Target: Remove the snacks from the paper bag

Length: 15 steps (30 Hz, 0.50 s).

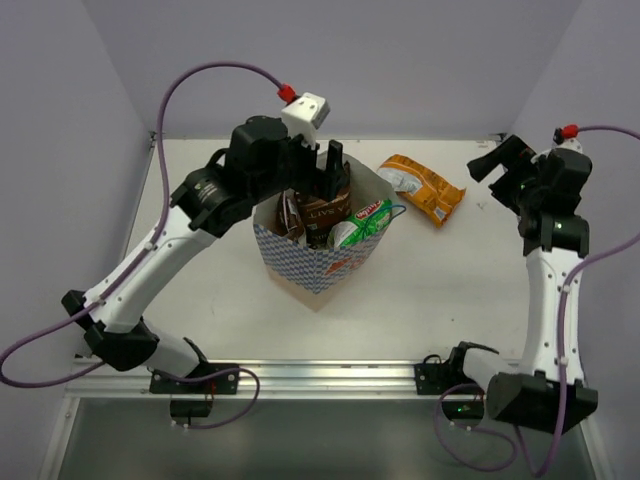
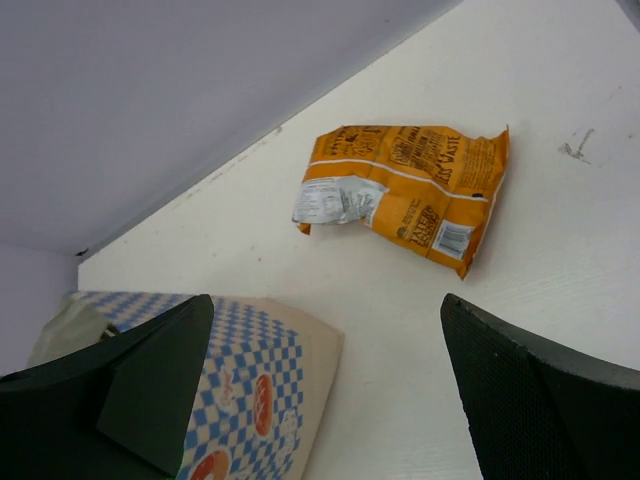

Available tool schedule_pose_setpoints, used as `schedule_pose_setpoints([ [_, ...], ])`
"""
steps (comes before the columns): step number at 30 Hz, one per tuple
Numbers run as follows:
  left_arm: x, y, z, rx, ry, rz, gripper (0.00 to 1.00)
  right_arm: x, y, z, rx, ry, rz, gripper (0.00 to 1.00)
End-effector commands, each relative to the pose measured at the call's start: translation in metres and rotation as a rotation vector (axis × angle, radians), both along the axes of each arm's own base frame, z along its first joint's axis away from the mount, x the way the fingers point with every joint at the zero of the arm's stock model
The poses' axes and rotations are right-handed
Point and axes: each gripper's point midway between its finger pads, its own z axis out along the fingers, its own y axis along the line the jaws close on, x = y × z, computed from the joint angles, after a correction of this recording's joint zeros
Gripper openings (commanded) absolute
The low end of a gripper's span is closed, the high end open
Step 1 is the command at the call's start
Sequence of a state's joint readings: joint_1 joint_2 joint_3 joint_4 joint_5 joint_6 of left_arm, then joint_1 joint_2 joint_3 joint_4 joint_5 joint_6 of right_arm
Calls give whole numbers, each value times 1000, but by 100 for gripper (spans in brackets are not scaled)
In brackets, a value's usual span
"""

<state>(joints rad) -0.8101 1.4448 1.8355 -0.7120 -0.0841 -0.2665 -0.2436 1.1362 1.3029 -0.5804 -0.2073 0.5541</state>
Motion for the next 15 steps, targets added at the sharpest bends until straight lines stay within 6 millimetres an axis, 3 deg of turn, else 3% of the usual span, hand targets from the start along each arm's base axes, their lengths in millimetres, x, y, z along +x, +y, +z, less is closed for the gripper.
schedule_pose_setpoints([
  [1,19,1,-8,66,-7,57,86,-35,27,21,12,-91,101,99],
  [6,45,-17,-45,160,23,68,82,-65,54,12,32,-135,202,99],
  [15,86,-29,-108,357,-17,93,82,-93,72,-15,30,-117,285,99],
])
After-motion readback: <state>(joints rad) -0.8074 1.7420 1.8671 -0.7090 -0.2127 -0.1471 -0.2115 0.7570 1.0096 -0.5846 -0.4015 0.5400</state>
